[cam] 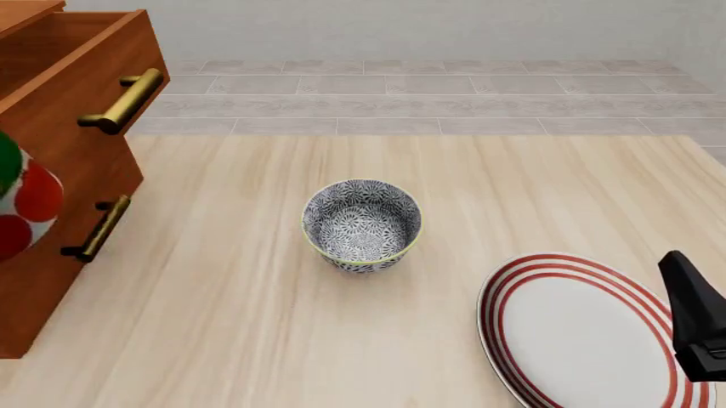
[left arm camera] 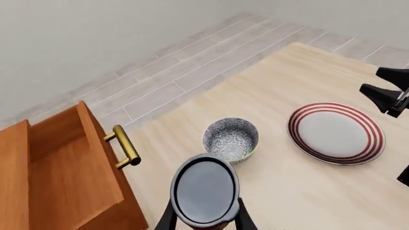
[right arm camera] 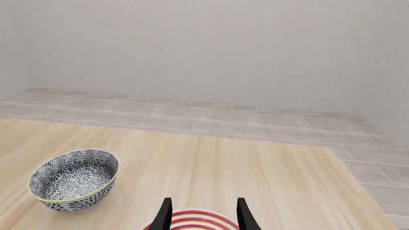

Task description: Put the ketchup in the top drawer of the cabinet.

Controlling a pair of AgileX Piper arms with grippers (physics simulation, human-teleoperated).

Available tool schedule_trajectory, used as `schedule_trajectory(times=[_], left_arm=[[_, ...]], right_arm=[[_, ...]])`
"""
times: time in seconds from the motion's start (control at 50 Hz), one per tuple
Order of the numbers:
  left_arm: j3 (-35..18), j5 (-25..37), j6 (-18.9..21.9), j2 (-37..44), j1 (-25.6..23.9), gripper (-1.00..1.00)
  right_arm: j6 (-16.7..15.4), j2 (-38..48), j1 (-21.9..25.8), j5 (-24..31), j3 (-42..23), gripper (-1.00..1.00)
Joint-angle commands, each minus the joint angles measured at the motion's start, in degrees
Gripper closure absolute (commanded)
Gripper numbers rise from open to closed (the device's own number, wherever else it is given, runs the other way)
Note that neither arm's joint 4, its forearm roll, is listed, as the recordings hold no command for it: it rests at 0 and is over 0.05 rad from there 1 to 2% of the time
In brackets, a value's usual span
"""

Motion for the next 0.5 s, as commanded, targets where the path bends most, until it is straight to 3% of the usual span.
schedule_trajectory(times=[0.02,0.06,0.08,0.16,0.22,0.28,0.34,0.44,0.5], left_arm=[[-10.87,8.90,2.67,3.86,5.04,1.00],[-12.77,9.56,2.87,4.62,4.76,1.00],[-14.42,9.68,4.89,4.32,6.31,1.00],[-18.16,11.37,2.69,8.53,7.20,1.00],[-20.19,11.58,5.41,9.38,8.65,1.00],[-22.25,12.42,4.49,11.23,8.51,1.00],[-22.30,12.21,3.40,12.57,9.38,1.00],[-21.50,10.91,5.20,12.72,10.17,1.00],[-20.40,10.18,6.57,13.80,13.58,1.00]], right_arm=[[0.24,0.02,-0.12,-0.08,0.24,-1.00],[0.31,-0.02,-0.18,0.00,0.05,-1.00],[0.39,-0.04,-0.24,0.16,-0.20,-1.00],[0.23,-0.01,-0.15,0.31,-0.25,-1.00],[0.17,0.02,-0.14,0.03,0.15,-1.00],[0.20,0.03,-0.23,0.09,0.13,-1.00],[0.17,0.04,-0.23,0.01,0.25,-1.00],[0.19,0.03,-0.26,0.18,0.18,-1.00],[0.21,0.04,-0.22,0.12,0.21,-1.00]])
